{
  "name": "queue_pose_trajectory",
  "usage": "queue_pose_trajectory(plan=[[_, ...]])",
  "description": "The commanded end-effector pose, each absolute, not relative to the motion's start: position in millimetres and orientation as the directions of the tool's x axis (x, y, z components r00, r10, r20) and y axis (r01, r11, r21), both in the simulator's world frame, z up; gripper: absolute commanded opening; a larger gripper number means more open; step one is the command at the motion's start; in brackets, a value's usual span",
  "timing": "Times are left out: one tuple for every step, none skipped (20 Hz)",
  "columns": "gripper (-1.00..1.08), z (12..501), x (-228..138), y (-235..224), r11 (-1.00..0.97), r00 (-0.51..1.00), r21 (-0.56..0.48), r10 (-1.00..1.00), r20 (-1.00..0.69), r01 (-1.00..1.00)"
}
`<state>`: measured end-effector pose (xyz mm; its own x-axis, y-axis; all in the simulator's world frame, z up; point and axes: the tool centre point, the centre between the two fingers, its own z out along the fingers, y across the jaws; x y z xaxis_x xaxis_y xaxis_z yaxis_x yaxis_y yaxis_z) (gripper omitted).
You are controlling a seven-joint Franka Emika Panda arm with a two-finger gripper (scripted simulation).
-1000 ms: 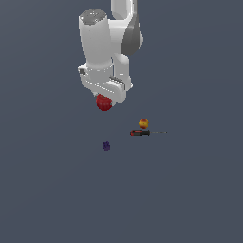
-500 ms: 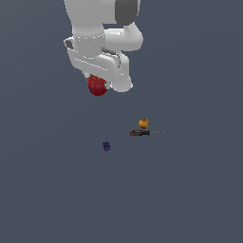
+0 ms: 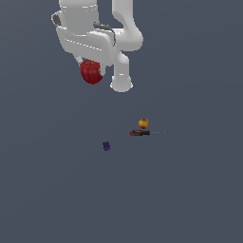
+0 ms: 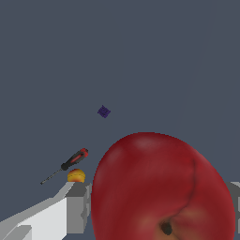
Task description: Pick up a designated object from a clutter of objects.
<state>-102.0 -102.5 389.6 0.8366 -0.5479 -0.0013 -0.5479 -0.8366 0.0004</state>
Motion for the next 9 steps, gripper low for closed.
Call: queue_pose_trajectory(plan=[[-1.0,398.7,-101.0,-104.1,-0.837,0.837,0.0,-0.548,0.0,-0.548],[-1.0,400.6,-100.7,-104.6,-0.837,0.837,0.0,-0.548,0.0,-0.548],[-1.0,402.1,-100.4,-104.9,-0.837,0.837,0.0,-0.548,0.0,-0.548],[-1.0,403.0,-100.2,-105.1,-0.837,0.837,0.0,-0.548,0.0,-0.548],[-1.0,403.5,-100.0,-105.2,-0.837,0.837,0.0,-0.548,0.0,-0.548],[-1.0,403.4,-99.8,-105.3,-0.837,0.837,0.0,-0.548,0.0,-0.548],[-1.0,402.8,-99.7,-105.2,-0.837,0.837,0.0,-0.548,0.0,-0.548],[-1.0,402.1,-99.6,-105.1,-0.837,0.837,0.0,-0.548,0.0,-0.548],[-1.0,401.9,-99.5,-105.1,-0.837,0.837,0.0,-0.548,0.0,-0.548]])
